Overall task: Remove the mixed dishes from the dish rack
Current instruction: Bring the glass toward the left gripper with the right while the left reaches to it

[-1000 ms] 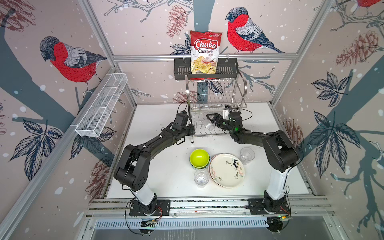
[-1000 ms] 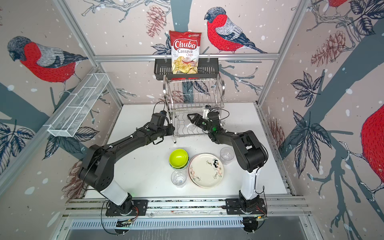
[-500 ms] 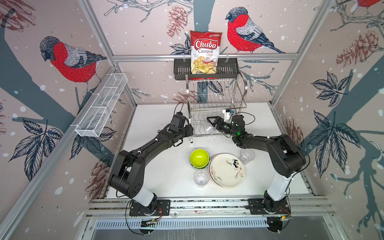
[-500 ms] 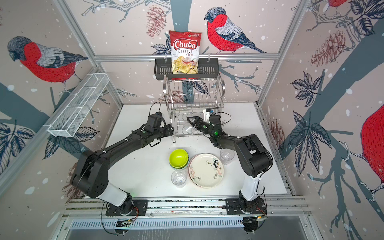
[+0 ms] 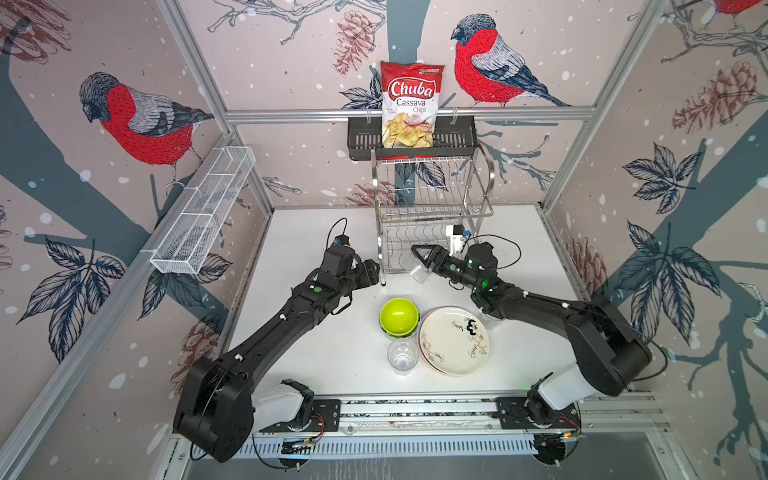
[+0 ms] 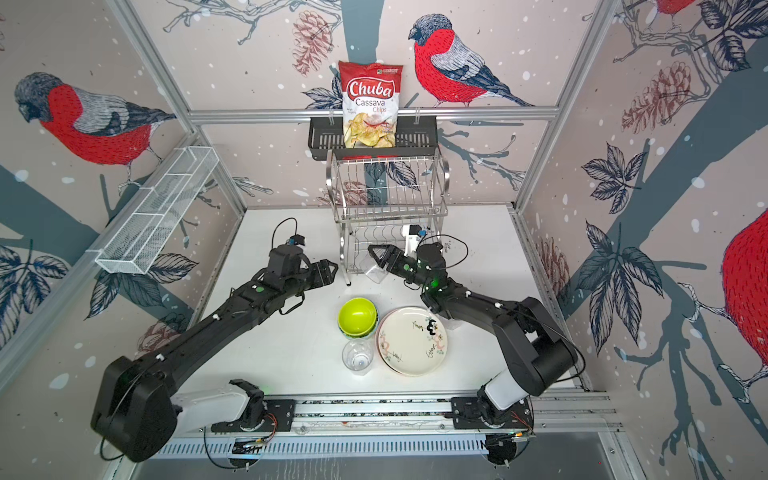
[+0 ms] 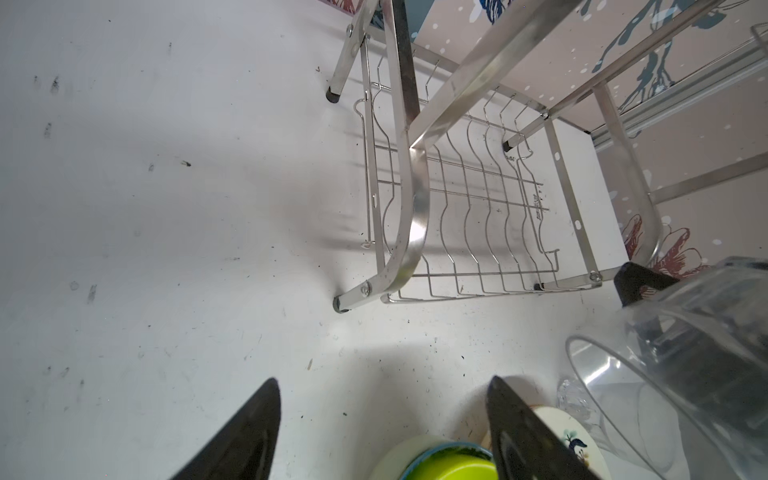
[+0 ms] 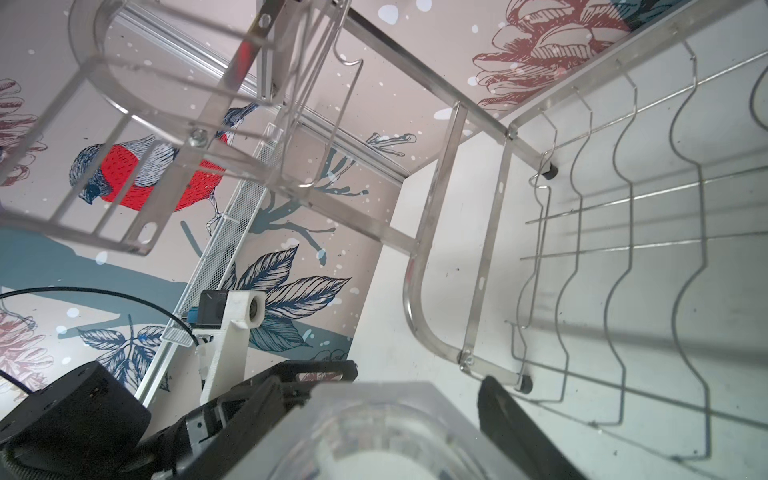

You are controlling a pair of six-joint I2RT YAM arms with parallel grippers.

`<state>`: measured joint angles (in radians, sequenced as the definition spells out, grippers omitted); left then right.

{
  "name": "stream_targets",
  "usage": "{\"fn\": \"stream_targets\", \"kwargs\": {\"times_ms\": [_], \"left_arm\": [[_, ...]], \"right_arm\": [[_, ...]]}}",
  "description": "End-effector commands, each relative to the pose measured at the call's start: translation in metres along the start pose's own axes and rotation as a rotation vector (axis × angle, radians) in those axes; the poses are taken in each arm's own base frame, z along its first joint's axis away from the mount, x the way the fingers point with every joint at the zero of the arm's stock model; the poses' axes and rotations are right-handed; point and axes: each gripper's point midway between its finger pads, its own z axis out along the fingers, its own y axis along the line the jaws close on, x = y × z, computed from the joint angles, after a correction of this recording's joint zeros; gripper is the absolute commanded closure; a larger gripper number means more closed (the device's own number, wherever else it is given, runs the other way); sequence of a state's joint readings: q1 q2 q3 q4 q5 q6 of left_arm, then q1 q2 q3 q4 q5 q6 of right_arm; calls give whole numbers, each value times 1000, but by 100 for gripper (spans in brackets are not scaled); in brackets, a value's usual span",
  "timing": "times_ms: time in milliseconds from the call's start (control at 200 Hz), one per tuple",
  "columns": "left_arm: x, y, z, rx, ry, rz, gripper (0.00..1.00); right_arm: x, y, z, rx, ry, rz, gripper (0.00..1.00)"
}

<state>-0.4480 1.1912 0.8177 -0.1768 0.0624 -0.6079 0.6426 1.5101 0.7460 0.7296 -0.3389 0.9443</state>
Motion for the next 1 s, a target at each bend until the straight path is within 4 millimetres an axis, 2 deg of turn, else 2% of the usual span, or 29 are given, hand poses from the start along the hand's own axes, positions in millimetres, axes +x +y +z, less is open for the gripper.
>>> {"fn": "stream_targets", "kwargs": {"times_ms": [0, 130, 255, 275, 300, 465, 565, 780, 991], "left_arm": [[9, -7, -11, 52, 15, -23, 20], [18, -23, -25, 99, 18, 15, 14], [31, -60, -42, 164, 19, 103, 11], [32, -67, -46, 179, 16, 118, 10], [34, -76, -50, 199, 9, 133, 10], [42, -120, -79, 313, -37, 187, 5], [49, -138, -87, 352, -27, 201, 5], [77, -173, -97, 418, 16, 252, 5], [100, -193, -102, 462, 55, 286, 5]], "right_arm": [[2, 1, -12, 29, -46, 10, 81], [15, 3, -34, 47, -67, 31, 81], [24, 4, -50, 66, -82, 50, 81], [28, 0, -51, 78, -78, 59, 81], [25, 7, -57, 59, -94, 60, 81], [27, 9, -80, 46, -139, 113, 81], [27, 13, -91, 39, -159, 129, 82], [30, 14, -108, 43, -196, 171, 82], [35, 6, -118, 46, -215, 239, 82]]}}
